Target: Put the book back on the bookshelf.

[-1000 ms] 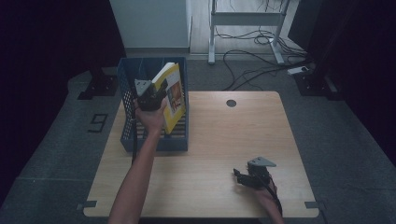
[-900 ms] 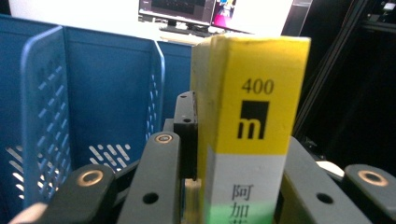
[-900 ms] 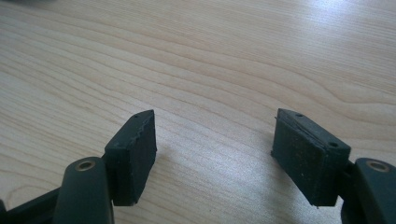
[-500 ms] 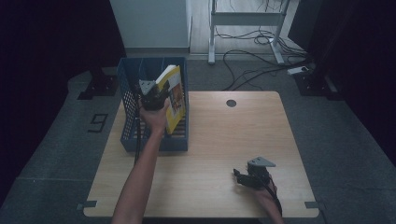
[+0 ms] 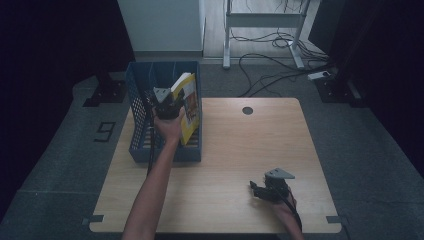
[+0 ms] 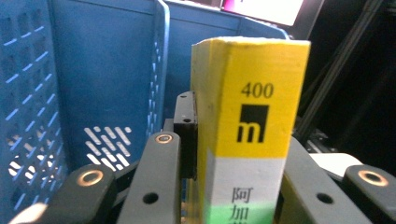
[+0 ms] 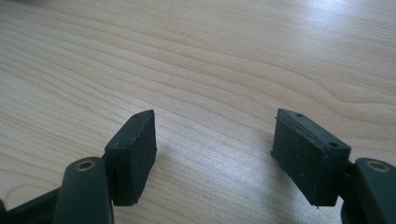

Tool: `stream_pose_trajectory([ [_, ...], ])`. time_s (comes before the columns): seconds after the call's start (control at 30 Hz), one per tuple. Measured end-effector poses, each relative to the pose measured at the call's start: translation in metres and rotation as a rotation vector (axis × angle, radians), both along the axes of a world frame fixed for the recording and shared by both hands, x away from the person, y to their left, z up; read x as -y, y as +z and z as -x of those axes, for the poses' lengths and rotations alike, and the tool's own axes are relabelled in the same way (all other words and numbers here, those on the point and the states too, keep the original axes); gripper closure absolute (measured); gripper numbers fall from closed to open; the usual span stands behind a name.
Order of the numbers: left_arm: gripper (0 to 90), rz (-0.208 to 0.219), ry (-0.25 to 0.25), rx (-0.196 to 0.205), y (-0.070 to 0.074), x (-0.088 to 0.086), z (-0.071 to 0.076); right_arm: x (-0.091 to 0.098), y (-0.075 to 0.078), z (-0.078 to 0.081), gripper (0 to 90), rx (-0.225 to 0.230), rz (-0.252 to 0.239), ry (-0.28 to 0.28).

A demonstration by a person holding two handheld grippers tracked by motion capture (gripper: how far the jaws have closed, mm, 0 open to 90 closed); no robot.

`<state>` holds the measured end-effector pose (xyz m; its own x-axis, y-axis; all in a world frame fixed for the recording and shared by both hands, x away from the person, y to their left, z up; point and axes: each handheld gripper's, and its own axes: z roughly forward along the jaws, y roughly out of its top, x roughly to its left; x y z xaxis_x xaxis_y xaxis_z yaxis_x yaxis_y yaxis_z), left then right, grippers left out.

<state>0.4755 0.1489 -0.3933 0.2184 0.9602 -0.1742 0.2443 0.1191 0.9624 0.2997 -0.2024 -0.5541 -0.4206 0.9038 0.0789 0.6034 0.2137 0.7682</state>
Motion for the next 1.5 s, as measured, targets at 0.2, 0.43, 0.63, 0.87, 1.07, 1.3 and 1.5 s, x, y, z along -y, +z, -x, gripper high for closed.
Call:
stream_pose_trajectory([
  [0.2,75.1,0.003,0.015,-0.015,-0.007,-0.002,-0.003,0.0,0.0,0.0,29.5,-0.001,0.0,-0.001],
  [0.43,75.1,-0.001,0.013,-0.027,-0.014,-0.001,-0.005,0.0,0.0,0.0,29.5,0.0,-0.001,-0.001],
  [0.63,75.1,-0.006,0.018,-0.037,-0.02,-0.001,-0.007,0.0,0.0,0.0,29.5,-0.001,-0.002,-0.002],
  [0.87,75.1,-0.012,0.019,-0.036,-0.025,-0.002,-0.006,0.0,0.0,0.0,29.5,-0.001,-0.001,-0.002],
  [1.07,74.8,-0.008,0.009,-0.027,-0.029,-0.004,0.002,-0.001,0.0,0.0,29.5,0.001,0.006,-0.001],
  [1.3,74.5,-0.019,-0.01,-0.031,-0.031,-0.006,0.016,-0.002,0.0,0.0,29.4,0.003,0.017,-0.002],
  [1.5,74.2,-0.025,-0.032,-0.042,-0.032,-0.008,0.024,-0.002,0.0,0.0,29.3,0.003,0.022,0.0],
])
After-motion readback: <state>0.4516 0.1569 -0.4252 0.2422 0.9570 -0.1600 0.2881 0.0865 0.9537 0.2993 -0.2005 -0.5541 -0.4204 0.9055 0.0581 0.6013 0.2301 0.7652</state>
